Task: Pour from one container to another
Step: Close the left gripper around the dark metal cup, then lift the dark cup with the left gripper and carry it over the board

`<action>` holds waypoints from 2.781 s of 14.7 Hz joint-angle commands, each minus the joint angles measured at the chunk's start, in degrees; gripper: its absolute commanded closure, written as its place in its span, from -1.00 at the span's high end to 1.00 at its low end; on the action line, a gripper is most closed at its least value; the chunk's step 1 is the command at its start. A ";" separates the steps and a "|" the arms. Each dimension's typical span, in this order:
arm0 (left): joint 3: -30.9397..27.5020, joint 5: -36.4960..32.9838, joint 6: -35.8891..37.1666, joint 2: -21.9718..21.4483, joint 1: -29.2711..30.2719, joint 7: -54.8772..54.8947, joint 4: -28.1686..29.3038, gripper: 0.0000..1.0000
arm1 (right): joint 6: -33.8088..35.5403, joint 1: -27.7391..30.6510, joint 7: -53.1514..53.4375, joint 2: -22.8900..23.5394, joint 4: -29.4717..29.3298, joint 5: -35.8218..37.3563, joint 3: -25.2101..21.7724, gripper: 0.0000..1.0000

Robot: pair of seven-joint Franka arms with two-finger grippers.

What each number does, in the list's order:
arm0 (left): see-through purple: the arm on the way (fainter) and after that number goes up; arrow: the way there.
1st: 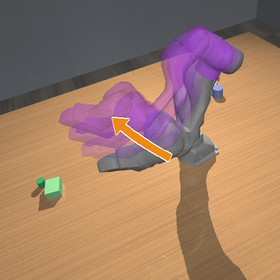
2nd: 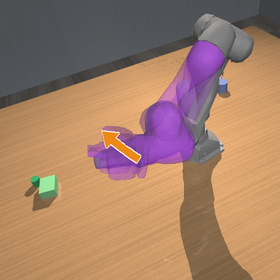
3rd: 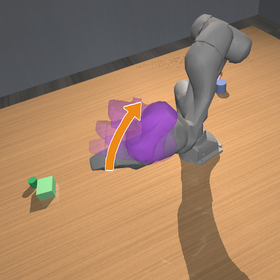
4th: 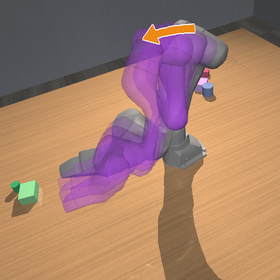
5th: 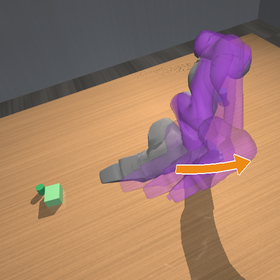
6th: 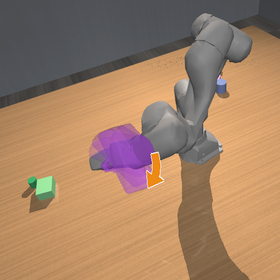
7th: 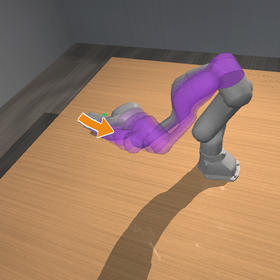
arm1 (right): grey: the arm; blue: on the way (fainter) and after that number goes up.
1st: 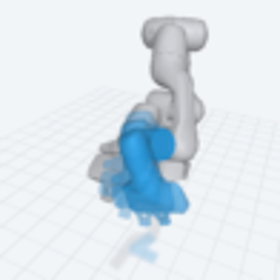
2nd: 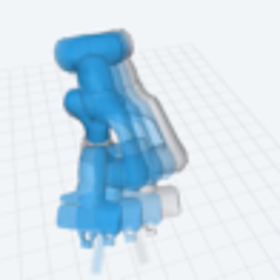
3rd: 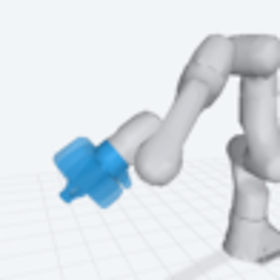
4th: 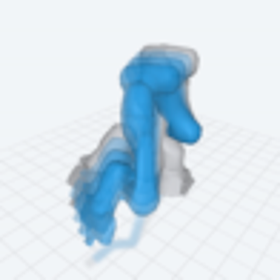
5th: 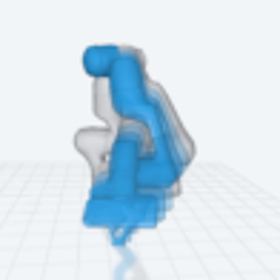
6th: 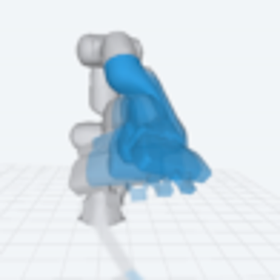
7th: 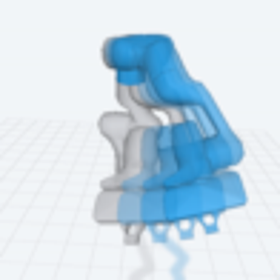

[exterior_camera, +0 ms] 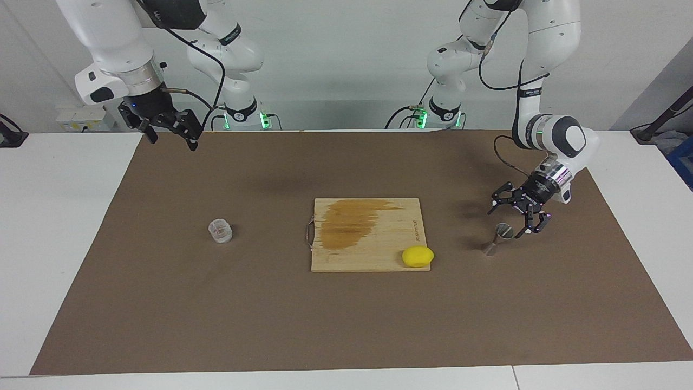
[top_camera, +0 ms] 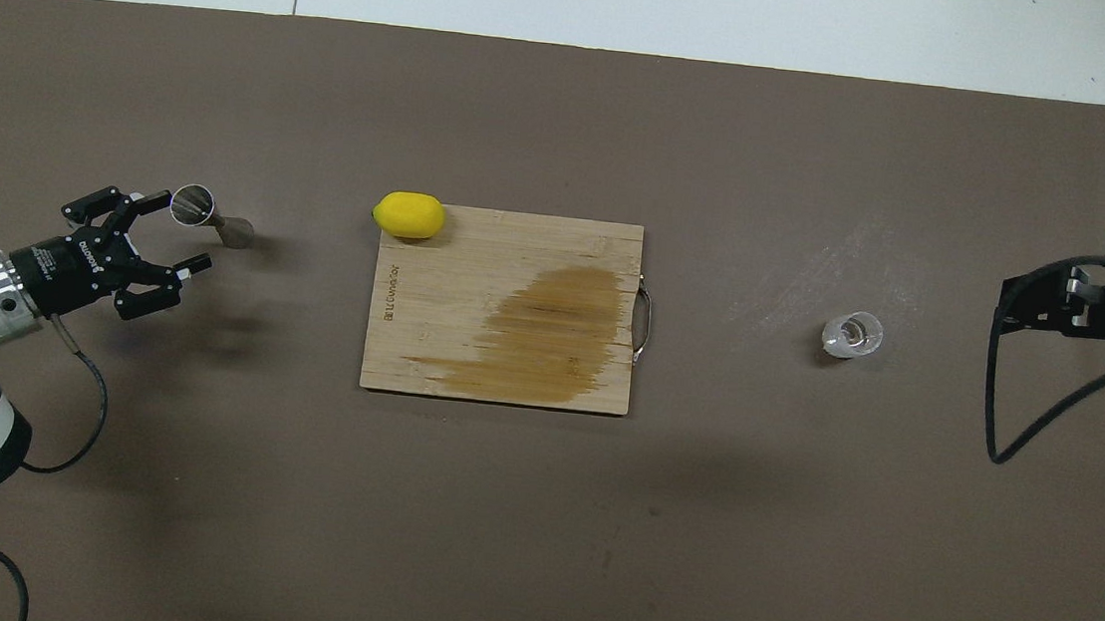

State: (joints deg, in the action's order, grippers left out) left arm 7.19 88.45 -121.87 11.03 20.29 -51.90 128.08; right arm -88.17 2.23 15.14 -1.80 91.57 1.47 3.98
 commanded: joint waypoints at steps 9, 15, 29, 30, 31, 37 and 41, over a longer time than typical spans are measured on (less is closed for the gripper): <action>-0.42 4.72 -1.97 0.05 -2.18 2.06 -0.11 0.90 | 0.01 0.68 -1.52 -1.19 1.15 -0.33 0.32 1.00; -0.42 5.77 -2.67 0.05 -2.54 3.38 -0.11 0.69 | 0.01 0.68 -1.52 -1.19 1.15 -0.33 0.32 1.00; -0.42 6.56 -3.11 0.05 -2.45 3.91 -0.20 0.22 | -0.08 0.68 -1.52 -1.19 1.15 -0.33 0.32 1.00; -0.42 6.65 -3.20 0.13 -2.45 3.82 -0.20 0.11 | 0.01 0.68 -1.52 -1.19 1.15 -0.33 0.32 1.00; -0.42 6.74 -3.20 0.14 -2.45 3.82 -0.20 -0.11 | 0.01 0.68 -1.52 -1.19 1.15 -0.33 0.32 1.00; -0.42 6.83 -1.98 -0.04 -1.66 3.47 -1.07 -1.00 | 0.01 0.68 -1.52 -1.19 1.15 -0.33 0.24 1.00; -0.08 6.74 -0.65 -2.32 -2.54 0.49 -2.40 -1.00 | 0.01 0.68 -1.52 -1.19 1.15 -0.33 0.32 1.00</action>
State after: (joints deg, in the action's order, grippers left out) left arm 7.23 94.03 -123.15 10.77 18.70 -49.39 126.05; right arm -88.17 2.22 15.14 -1.80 91.57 1.47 3.98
